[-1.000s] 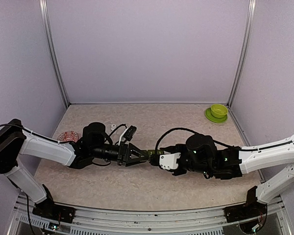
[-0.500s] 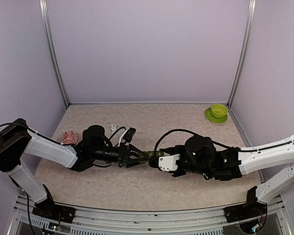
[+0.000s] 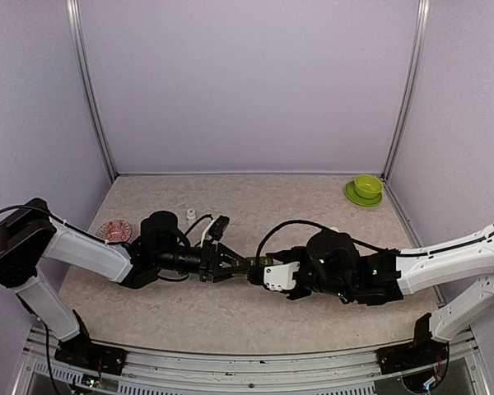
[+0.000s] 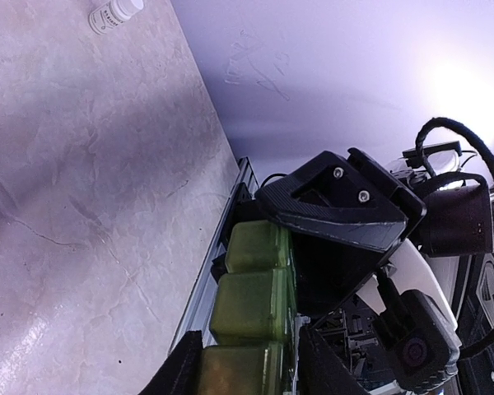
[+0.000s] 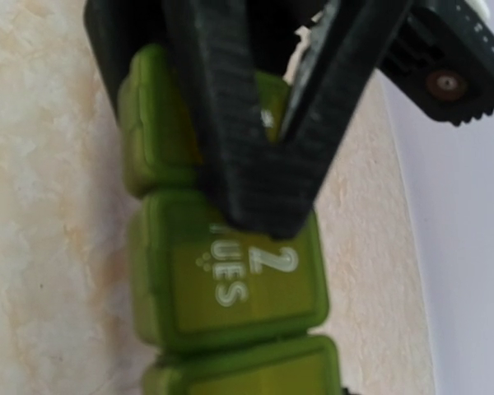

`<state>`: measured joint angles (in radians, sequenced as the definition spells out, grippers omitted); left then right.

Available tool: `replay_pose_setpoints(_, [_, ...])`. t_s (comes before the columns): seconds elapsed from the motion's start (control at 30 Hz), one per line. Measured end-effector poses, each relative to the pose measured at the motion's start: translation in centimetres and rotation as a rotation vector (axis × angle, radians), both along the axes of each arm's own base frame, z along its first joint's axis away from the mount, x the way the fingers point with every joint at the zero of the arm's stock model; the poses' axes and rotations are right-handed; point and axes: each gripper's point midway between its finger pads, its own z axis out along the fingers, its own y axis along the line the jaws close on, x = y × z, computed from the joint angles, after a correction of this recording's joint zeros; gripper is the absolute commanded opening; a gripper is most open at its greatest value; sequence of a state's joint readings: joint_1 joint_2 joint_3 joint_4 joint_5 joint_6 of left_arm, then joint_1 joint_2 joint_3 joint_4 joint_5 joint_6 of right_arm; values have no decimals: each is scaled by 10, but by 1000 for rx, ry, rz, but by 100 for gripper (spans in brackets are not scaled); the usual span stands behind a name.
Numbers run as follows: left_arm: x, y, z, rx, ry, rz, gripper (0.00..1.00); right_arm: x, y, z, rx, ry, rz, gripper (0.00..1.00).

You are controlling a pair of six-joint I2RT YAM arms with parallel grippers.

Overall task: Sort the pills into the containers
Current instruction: Pass from the right arm to the left

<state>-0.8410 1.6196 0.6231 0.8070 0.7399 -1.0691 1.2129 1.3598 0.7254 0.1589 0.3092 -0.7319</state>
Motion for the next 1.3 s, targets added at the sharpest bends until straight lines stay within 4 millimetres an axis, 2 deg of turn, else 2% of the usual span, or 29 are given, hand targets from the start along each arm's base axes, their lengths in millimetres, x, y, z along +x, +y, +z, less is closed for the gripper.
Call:
replay_pose_setpoints(0.13, [1,0,-1,2,2,4,25,0,0,0,1,-2,-1,25])
replay_pose_setpoints(0.23, [2,0,-1,1,11,9,19,2,0,-2,-11,-8,-6,30])
replay_pose_setpoints(0.63, [2,-1,-1,-3,20,10,18,2,0,-3,-11,-7,-9,55])
replay_pose_setpoints(0.7, [2,-1,-1,-3,19,10,18,1,0,-2,-6,-1,-4,56])
replay_pose_setpoints(0.93, [2,-1,-1,-3,17,10,18,-3,3,0,10,14,14,49])
replay_pose_setpoints(1.07, [2,-1,-1,-2,18,9,18,-4,3,-1,10,22,14,39])
replay_pose_setpoints(1.13, [2,-1,-1,-2,18,9,18,-4,3,-2,6,26,13,31])
replay_pose_setpoints(1.3, [2,-1,-2,-1,20,10,18,-4,3,-2,-8,31,13,21])
